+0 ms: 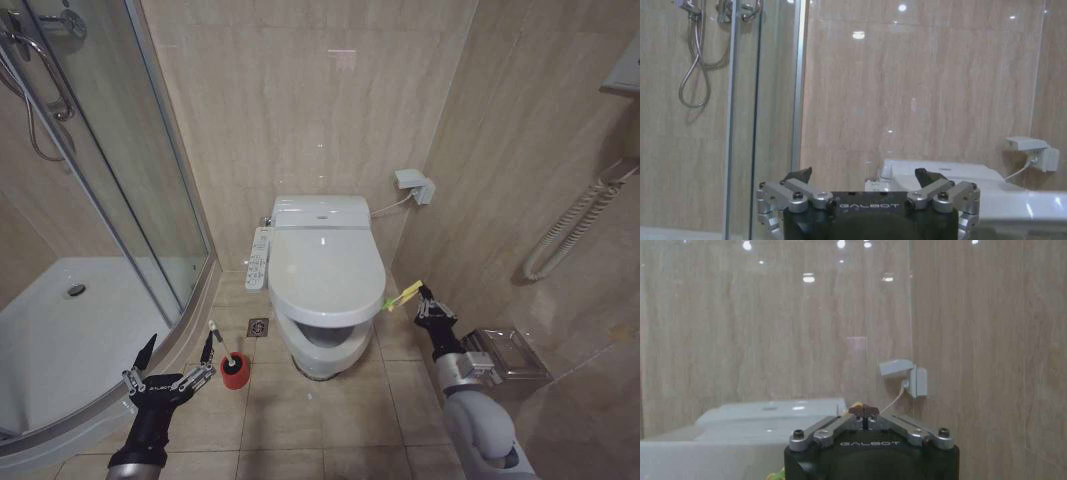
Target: Open the toilet lid, clean the toilet bowl with a toilet brush, close the toilet lid, and flush.
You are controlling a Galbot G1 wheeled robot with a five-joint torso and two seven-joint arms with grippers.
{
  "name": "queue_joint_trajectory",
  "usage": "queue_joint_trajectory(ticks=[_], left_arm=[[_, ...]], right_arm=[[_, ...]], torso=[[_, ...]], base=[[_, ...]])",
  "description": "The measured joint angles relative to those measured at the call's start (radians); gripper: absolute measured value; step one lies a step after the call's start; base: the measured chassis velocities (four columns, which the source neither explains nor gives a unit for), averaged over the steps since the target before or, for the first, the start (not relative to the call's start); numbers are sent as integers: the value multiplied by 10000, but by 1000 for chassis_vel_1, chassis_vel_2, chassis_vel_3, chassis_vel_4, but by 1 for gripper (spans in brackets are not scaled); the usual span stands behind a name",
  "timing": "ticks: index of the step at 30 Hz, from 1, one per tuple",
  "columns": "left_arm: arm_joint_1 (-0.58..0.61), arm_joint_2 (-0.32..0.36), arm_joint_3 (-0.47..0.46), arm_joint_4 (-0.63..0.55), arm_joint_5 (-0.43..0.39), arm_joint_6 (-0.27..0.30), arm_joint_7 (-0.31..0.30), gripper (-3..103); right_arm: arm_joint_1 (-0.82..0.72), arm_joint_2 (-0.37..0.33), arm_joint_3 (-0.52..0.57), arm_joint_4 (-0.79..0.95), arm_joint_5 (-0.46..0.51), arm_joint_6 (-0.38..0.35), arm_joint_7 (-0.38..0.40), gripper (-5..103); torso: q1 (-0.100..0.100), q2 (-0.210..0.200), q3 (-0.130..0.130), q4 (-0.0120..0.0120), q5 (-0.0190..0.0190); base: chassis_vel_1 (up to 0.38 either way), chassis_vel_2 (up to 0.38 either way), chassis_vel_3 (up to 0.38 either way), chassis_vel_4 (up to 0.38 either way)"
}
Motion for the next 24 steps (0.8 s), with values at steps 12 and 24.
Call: queue_joint_trajectory(ticks=[12,24], left_arm=[[0,0,0,1,0,0,0,100],[0,0,0,0,0,0,0,100]], right_arm=[[676,-995,277,231,958,-743,366,0],[2143,-1889,218,-648,1703,-1122,698,0]], torso=[[0,0,0,2,2],[0,1,0,5,0]], base=[[0,0,0,0],[0,0,0,0]])
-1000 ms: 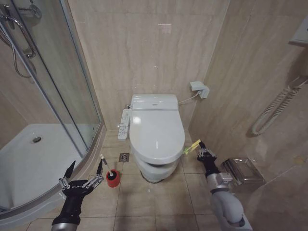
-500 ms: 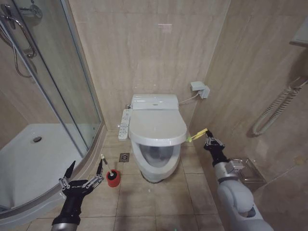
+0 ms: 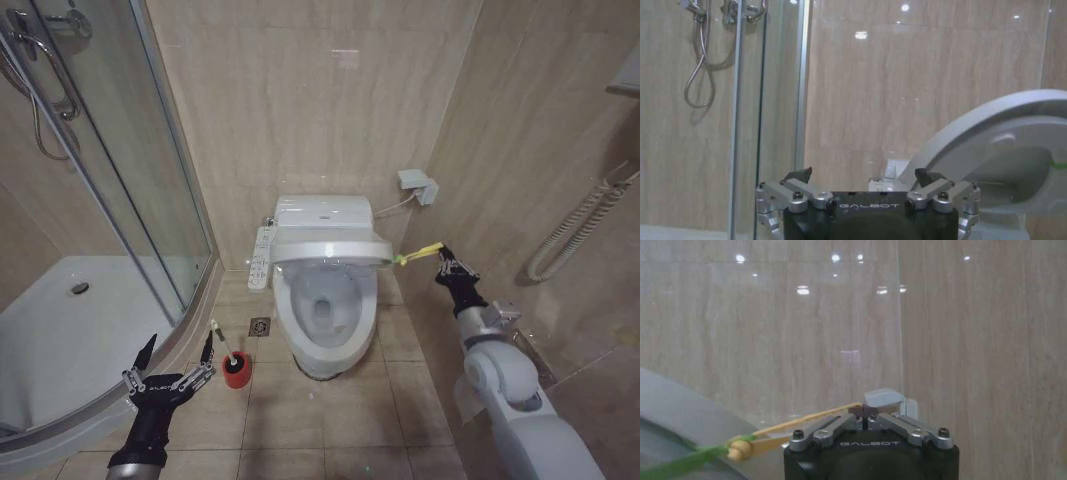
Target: Open the toilet lid, clean the toilet bowl with a toilet brush, close the toilet lid, and flush.
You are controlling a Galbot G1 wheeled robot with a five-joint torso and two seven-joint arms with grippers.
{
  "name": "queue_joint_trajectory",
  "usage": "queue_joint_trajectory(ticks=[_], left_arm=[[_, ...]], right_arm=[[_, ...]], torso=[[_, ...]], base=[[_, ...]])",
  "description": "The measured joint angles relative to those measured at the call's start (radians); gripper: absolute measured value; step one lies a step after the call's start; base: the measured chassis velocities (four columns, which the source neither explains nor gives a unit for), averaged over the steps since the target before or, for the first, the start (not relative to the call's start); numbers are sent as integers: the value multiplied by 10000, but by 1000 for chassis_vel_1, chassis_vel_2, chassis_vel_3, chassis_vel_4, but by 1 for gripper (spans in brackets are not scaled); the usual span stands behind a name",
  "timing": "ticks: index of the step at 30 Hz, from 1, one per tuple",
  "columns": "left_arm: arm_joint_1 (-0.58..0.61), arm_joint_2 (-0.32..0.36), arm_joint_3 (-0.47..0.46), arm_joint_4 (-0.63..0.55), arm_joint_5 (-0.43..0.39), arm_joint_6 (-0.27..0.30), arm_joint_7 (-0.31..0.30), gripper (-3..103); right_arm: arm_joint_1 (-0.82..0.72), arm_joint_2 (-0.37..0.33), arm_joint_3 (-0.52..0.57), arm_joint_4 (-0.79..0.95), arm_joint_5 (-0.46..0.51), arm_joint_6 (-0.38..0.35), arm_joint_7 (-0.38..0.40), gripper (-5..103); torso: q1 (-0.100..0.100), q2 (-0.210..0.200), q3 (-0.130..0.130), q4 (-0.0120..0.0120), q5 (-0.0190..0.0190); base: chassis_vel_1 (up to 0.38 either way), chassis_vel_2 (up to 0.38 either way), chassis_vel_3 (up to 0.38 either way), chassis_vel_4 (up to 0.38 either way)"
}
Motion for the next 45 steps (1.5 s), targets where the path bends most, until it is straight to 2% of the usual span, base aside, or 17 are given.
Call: queue_joint_trajectory(ticks=[14,20,29,37,45], left_arm=[[0,0,0,0,0,0,0,100],[0,0,0,0,0,0,0,100],[0,0,0,0,0,0,0,100],[0,0,0,0,0,0,0,100],[0,0,0,0,0,0,0,100]], right_arm=[[2346,-250,-637,-2370,192,34,109,0],[3629,-12,-1199,-3170,124,-86,314,0],[4406,264,-1604,-3615,68,-189,475,0],[5441,460,-2426,-3992,115,-446,880,0],[5668,599,-2609,-4064,-72,-846,1255,0]], torso=[[-1,0,0,2,-2],[2,0,0,-13,-2],[2,0,1,-14,1],[2,-2,1,-12,1],[2,-3,1,-6,0]], base=[[0,0,0,0],[0,0,0,0],[0,0,0,0],[0,0,0,0],[0,0,0,0]])
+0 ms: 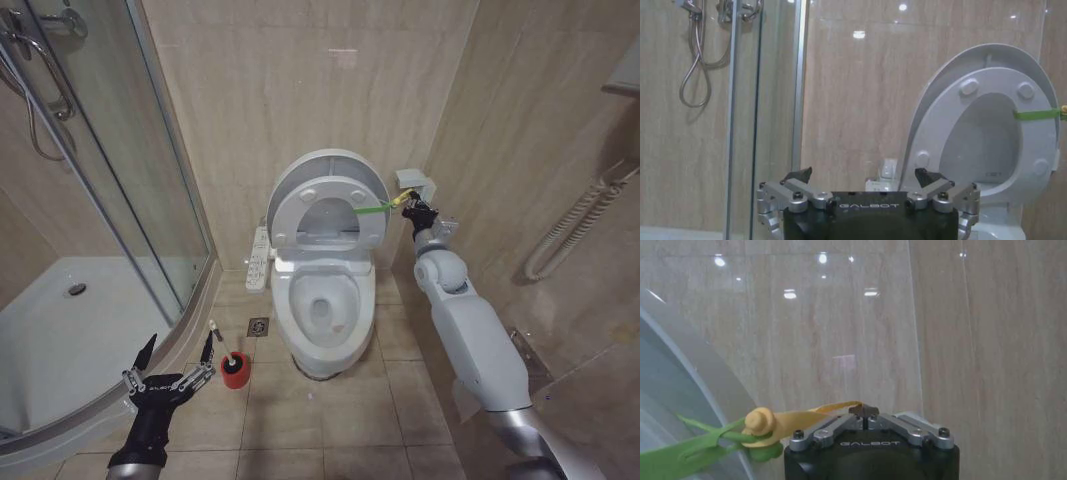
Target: Open the toilet lid, clean the toilet bowl with a toilet brush, close the toilet lid, and flush.
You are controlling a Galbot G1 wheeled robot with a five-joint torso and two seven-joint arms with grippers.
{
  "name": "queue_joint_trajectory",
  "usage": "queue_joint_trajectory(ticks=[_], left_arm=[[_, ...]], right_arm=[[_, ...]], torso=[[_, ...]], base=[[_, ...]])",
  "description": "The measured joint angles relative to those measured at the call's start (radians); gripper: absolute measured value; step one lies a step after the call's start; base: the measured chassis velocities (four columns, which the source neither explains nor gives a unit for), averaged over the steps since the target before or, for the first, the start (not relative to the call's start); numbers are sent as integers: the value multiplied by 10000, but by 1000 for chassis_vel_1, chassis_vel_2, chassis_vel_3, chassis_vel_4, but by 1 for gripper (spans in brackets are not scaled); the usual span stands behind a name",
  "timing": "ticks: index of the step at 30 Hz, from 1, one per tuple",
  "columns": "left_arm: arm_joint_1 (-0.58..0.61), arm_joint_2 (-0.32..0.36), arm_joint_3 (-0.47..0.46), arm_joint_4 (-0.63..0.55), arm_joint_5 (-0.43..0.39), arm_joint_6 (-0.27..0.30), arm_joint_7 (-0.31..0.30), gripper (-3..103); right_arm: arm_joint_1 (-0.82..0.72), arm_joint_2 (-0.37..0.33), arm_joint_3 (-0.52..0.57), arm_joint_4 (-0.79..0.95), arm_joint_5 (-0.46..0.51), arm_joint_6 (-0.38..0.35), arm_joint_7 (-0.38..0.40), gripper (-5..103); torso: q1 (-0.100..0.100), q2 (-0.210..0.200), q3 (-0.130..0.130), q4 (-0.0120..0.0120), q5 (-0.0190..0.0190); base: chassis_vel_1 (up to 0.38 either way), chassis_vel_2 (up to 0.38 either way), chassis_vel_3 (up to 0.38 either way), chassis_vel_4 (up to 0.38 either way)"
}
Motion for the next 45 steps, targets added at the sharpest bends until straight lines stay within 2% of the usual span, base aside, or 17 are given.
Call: queue_joint_trajectory(ticks=[16,29,45], left_arm=[[0,0,0,0,0,0,0,100],[0,0,0,0,0,0,0,100],[0,0,0,0,0,0,0,100]], right_arm=[[-419,-200,269,283,-47,293,-656,0],[-419,-218,252,278,164,431,-584,0],[-543,-460,581,374,165,986,-586,0]], torso=[[-2,1,-1,0,1],[-5,4,-3,2,1],[-7,3,-3,-2,2]], base=[[0,0,0,0],[-48,40,47,-42],[-47,56,45,-59]])
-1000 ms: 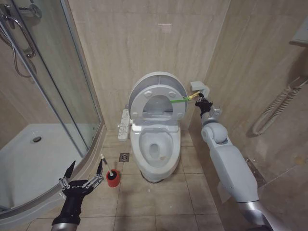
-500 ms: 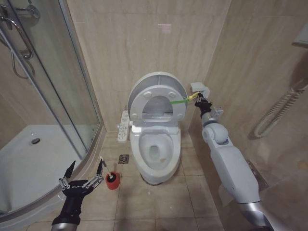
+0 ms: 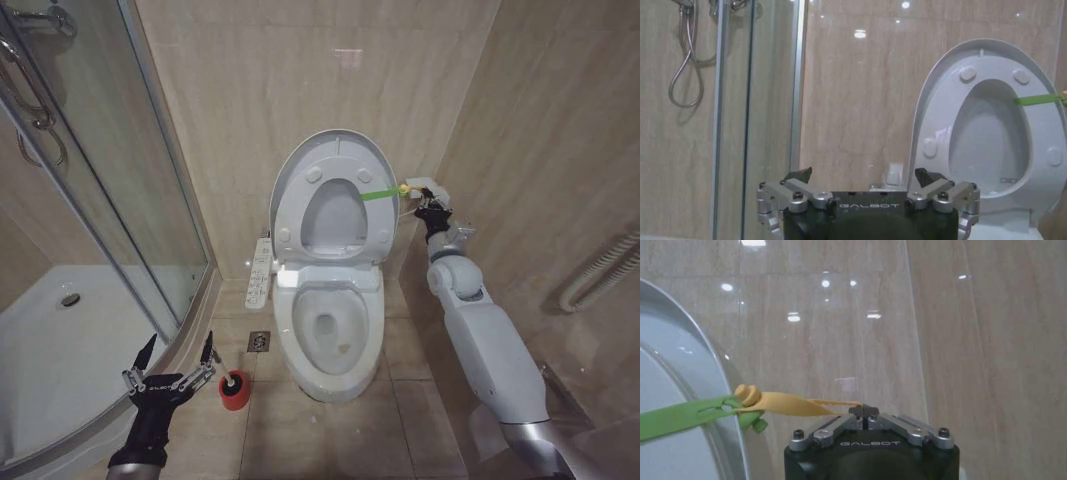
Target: Open the toilet lid, clean the toilet bowl with a toilet brush, close the toilet lid, and flush.
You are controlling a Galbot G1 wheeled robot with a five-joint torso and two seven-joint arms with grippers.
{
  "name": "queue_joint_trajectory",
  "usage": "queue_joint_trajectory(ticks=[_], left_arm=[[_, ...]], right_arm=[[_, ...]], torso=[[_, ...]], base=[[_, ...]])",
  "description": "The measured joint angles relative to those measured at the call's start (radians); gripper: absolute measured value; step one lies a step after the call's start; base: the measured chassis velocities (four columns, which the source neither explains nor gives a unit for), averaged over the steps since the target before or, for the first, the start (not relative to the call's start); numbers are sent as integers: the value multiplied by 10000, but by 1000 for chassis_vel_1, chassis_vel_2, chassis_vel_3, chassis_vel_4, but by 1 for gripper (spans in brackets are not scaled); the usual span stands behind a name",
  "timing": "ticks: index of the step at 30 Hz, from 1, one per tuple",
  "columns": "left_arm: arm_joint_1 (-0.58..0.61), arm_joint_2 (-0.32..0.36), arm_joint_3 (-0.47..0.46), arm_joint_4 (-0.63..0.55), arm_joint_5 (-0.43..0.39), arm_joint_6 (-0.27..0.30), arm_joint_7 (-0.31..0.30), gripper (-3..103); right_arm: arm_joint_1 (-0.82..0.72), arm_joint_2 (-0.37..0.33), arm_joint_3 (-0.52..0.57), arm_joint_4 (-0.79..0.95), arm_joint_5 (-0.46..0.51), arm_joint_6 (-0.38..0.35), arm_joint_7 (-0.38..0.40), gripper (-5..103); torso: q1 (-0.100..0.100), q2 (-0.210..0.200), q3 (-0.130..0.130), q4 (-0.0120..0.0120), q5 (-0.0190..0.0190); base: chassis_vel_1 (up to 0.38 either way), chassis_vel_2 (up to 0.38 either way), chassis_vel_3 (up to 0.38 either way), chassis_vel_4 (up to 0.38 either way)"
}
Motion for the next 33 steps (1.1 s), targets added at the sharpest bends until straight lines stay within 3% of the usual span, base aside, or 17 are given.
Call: queue_joint_trajectory(ticks=[14,33], left_arm=[[0,0,0,0,0,0,0,100],[0,0,0,0,0,0,0,100]], right_arm=[[366,122,-182,-132,-260,-308,352,0],[212,36,-13,-136,-101,-241,221,0]], torso=[[6,-1,3,3,-1],[2,0,1,7,-3]], base=[[0,0,0,0],[-29,17,32,-9]])
